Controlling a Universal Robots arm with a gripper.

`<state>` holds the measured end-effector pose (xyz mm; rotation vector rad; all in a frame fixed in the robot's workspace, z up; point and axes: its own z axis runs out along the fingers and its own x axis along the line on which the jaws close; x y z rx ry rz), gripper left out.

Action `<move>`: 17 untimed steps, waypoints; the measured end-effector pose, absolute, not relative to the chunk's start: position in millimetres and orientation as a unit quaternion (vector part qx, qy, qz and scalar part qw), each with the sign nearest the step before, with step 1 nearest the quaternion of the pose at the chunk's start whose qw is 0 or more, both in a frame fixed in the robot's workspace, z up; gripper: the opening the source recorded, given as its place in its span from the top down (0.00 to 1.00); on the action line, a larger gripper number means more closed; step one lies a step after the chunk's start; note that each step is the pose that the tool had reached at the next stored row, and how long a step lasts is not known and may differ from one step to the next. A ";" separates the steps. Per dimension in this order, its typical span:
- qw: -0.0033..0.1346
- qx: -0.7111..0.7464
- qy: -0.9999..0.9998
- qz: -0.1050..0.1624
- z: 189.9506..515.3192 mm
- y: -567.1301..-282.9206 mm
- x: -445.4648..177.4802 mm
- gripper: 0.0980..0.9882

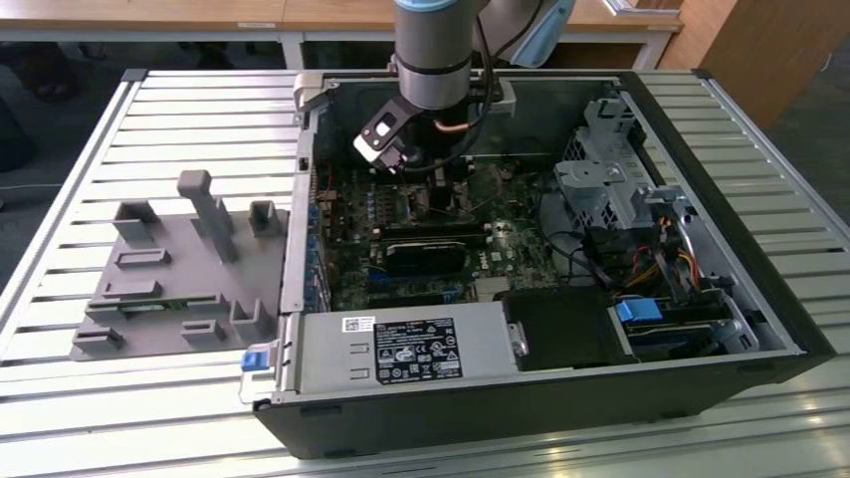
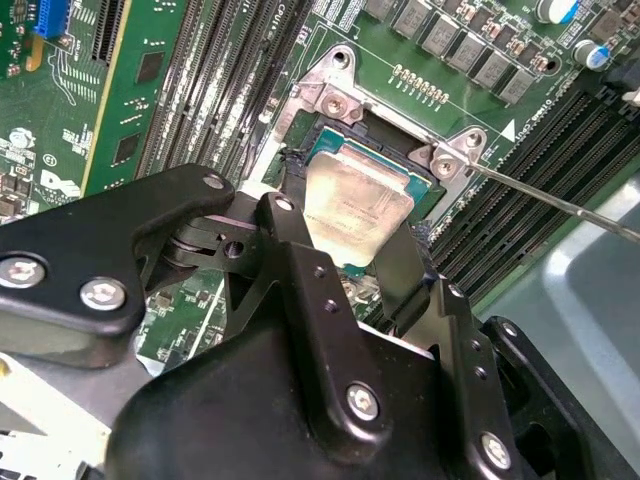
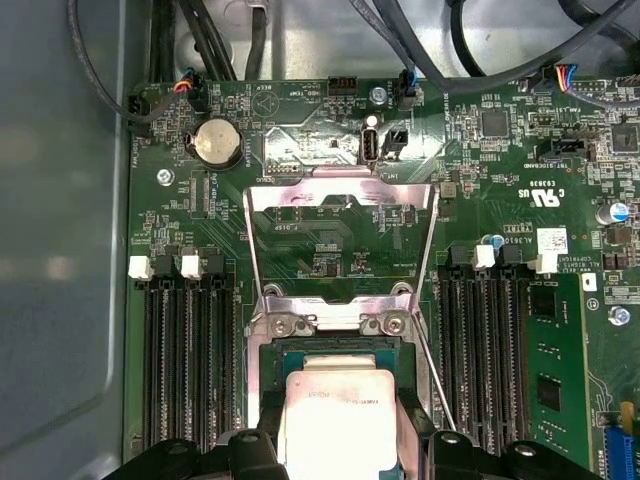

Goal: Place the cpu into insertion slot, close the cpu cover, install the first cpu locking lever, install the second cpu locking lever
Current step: 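Place the cpu into insertion slot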

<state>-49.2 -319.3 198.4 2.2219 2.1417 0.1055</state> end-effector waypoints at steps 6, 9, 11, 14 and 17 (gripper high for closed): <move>0.027 0.719 0.693 0.034 196.8 -318.9 -49.0 0.52; 0.026 0.719 0.693 0.034 196.6 -318.8 -48.3 0.52; 0.026 0.719 0.693 0.034 196.2 -318.8 -48.3 0.52; 0.027 0.719 0.693 0.034 195.5 -318.8 -48.3 0.52; 0.027 0.719 0.693 0.033 195.5 -318.8 -48.3 0.52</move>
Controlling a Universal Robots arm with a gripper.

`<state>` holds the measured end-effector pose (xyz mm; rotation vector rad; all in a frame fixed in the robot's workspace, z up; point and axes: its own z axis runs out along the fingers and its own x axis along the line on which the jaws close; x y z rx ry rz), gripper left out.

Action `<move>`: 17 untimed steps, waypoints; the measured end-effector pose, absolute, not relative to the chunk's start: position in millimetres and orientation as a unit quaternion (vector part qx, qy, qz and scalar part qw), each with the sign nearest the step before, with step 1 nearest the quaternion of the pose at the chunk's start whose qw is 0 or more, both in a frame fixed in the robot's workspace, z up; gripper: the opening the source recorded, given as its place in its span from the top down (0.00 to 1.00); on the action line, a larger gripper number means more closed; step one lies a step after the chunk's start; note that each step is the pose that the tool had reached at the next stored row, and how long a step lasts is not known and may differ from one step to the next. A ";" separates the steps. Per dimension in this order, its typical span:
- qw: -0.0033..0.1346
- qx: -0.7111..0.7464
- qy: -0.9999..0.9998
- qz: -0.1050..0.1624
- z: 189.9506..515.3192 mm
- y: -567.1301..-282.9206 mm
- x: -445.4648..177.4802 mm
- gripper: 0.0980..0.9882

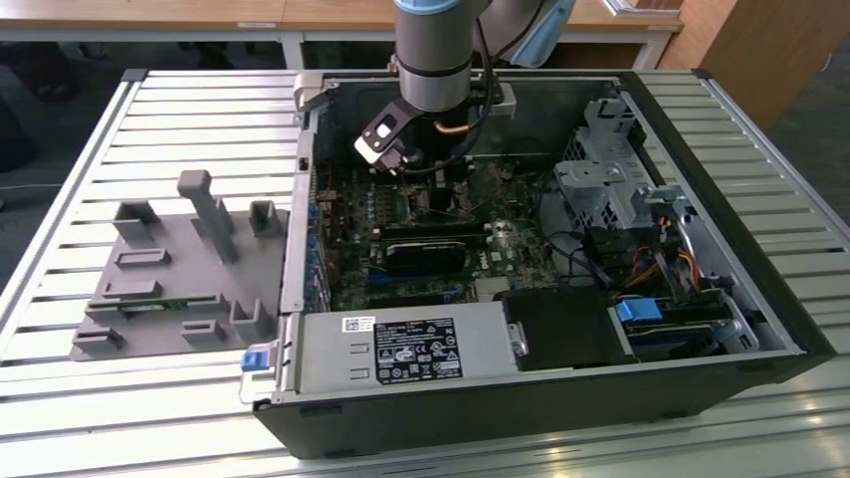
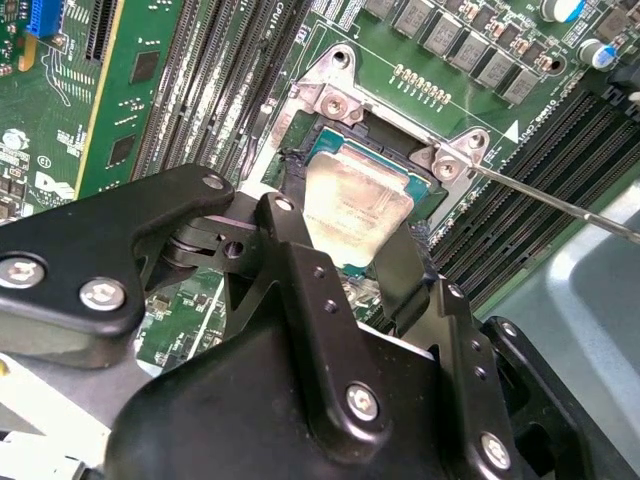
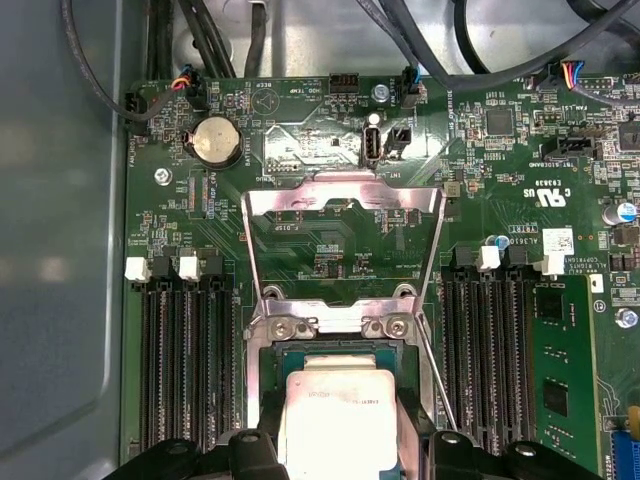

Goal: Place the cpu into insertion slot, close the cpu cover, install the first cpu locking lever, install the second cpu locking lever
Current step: 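Place the cpu into insertion slot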

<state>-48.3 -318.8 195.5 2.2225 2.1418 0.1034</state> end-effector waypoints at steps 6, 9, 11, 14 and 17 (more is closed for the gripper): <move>0.027 0.719 0.693 0.034 195.4 -318.8 -48.3 0.51; 0.027 0.719 0.693 0.033 195.4 -318.8 -48.3 0.44; 0.027 0.719 0.693 0.034 195.4 -318.8 -47.9 0.44; 0.027 0.719 0.693 0.034 195.2 -318.7 -47.0 0.44; 0.026 0.719 0.693 0.034 194.9 -318.6 -46.7 0.44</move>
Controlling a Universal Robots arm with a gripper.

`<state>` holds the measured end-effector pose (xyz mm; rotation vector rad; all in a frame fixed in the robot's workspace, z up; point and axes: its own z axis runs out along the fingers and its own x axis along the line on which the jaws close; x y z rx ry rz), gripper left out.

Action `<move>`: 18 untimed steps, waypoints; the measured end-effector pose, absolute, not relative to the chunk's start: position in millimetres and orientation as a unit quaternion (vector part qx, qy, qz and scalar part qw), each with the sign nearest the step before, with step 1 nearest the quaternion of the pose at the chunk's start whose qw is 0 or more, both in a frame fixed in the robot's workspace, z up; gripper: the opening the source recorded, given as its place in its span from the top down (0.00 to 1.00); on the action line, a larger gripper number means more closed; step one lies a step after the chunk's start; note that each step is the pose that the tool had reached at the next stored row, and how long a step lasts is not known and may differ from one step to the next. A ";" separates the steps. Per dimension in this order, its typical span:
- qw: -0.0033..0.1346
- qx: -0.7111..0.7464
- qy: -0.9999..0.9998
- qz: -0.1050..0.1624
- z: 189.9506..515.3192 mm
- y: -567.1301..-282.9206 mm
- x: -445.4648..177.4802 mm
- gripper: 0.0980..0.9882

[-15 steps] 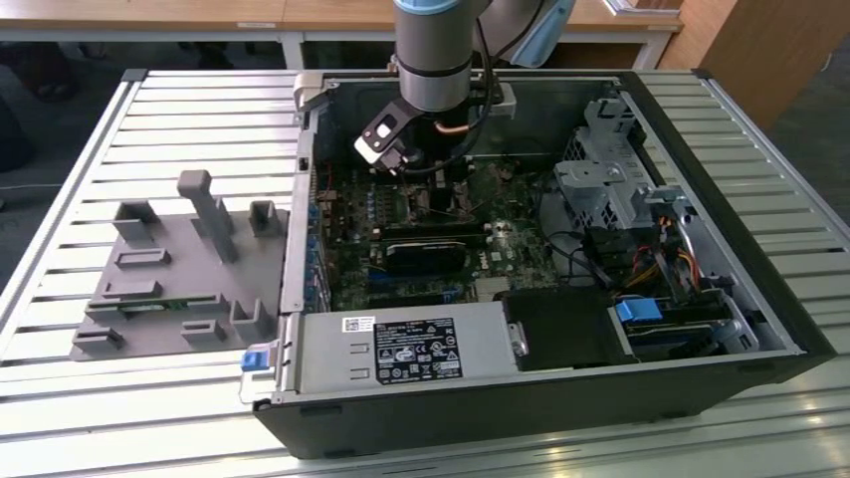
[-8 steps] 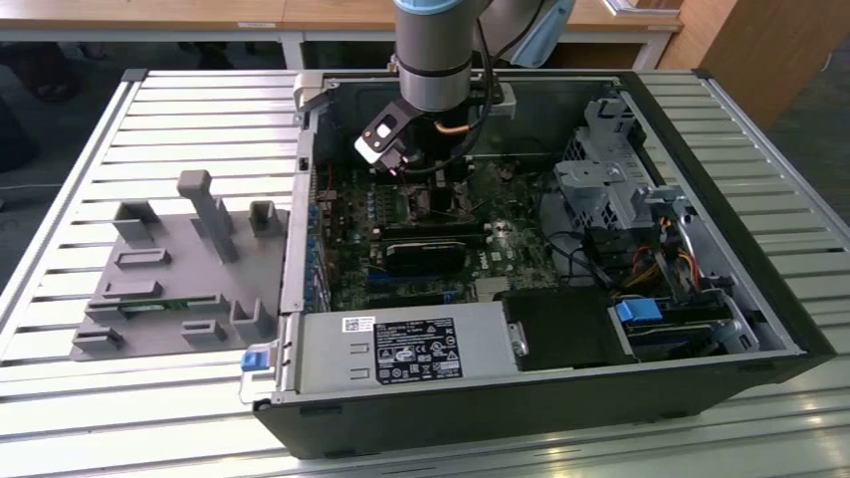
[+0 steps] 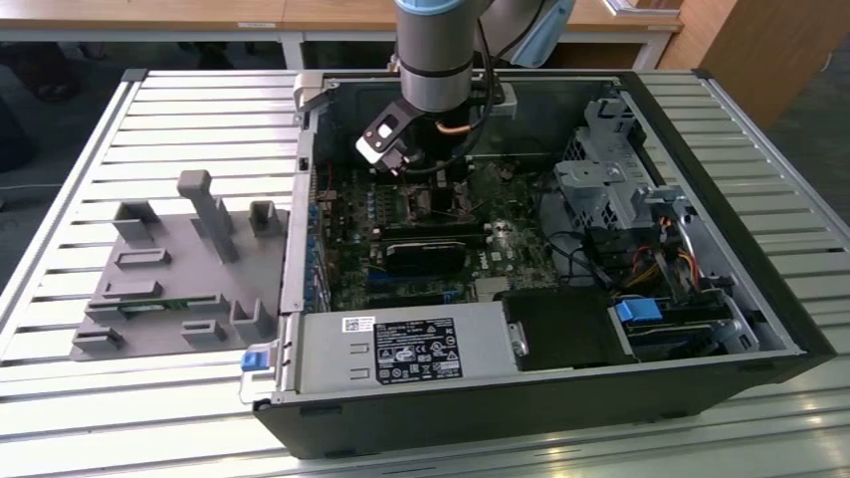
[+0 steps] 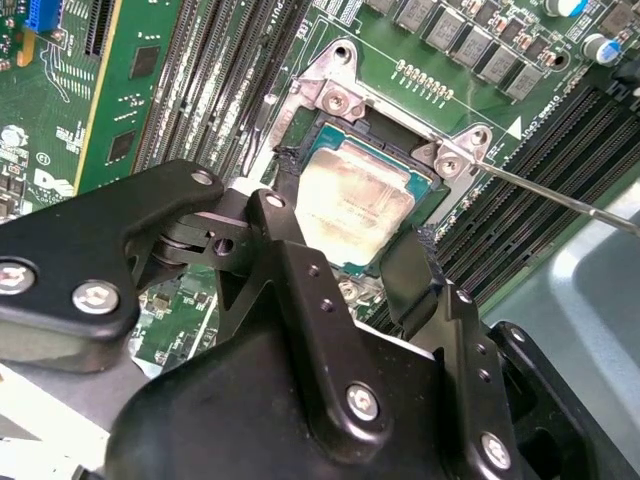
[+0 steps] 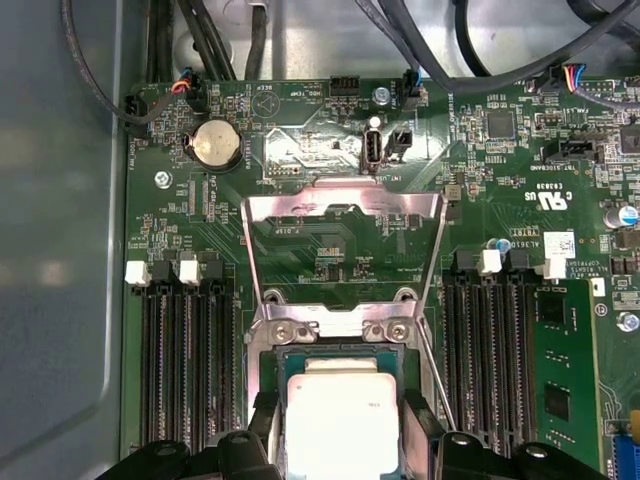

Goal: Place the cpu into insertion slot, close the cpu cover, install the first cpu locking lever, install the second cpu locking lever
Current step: 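Place the cpu into insertion slot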

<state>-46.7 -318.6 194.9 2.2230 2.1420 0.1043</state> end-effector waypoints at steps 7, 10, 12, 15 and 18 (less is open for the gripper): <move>0.026 0.719 0.693 0.034 194.0 -317.6 -46.7 0.44; 0.026 0.719 0.693 0.034 193.9 -317.3 -46.7 0.44; 0.026 0.719 0.693 0.034 193.9 -317.2 -46.7 0.44; 0.026 0.719 0.693 0.034 194.7 -317.1 -46.7 0.44; 0.026 0.719 0.693 0.034 196.8 -317.2 -46.7 0.44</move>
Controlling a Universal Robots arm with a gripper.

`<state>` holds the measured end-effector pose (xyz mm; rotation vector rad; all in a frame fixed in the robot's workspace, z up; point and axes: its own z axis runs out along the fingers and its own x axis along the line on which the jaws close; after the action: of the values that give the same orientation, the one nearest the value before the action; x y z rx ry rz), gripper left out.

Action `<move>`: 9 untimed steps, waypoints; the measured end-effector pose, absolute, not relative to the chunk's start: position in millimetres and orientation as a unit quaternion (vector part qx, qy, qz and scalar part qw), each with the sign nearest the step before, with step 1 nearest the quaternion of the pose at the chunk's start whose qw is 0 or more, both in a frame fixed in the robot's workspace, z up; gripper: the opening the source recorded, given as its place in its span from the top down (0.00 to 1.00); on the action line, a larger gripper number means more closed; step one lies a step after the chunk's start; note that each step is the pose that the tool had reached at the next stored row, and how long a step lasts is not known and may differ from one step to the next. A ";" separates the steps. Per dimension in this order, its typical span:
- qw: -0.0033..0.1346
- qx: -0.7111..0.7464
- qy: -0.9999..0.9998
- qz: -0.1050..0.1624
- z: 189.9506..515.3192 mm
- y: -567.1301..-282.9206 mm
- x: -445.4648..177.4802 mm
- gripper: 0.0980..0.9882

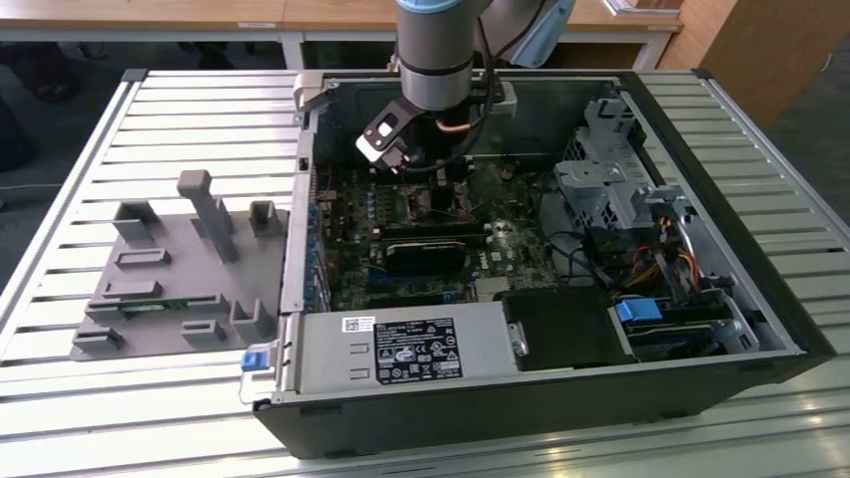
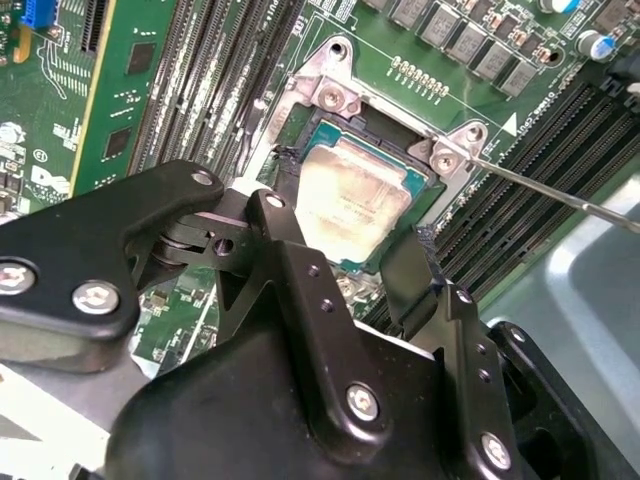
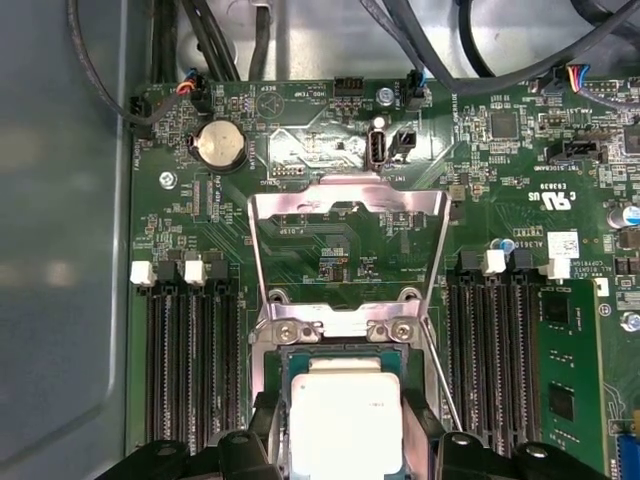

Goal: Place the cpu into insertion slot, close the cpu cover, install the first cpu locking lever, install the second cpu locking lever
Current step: 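Place the cpu into insertion slot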

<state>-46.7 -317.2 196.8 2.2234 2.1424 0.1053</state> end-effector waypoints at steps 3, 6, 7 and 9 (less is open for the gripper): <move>0.026 0.719 0.693 0.034 200.2 -317.2 -46.7 0.44; 0.024 0.719 0.693 0.032 203.1 -317.2 -46.3 0.44; 0.024 0.720 0.693 0.032 203.8 -317.2 -46.1 0.44; 0.023 0.720 0.693 0.031 205.1 -317.1 -45.6 0.44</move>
<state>-45.6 -317.1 205.1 2.2287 2.1475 0.0949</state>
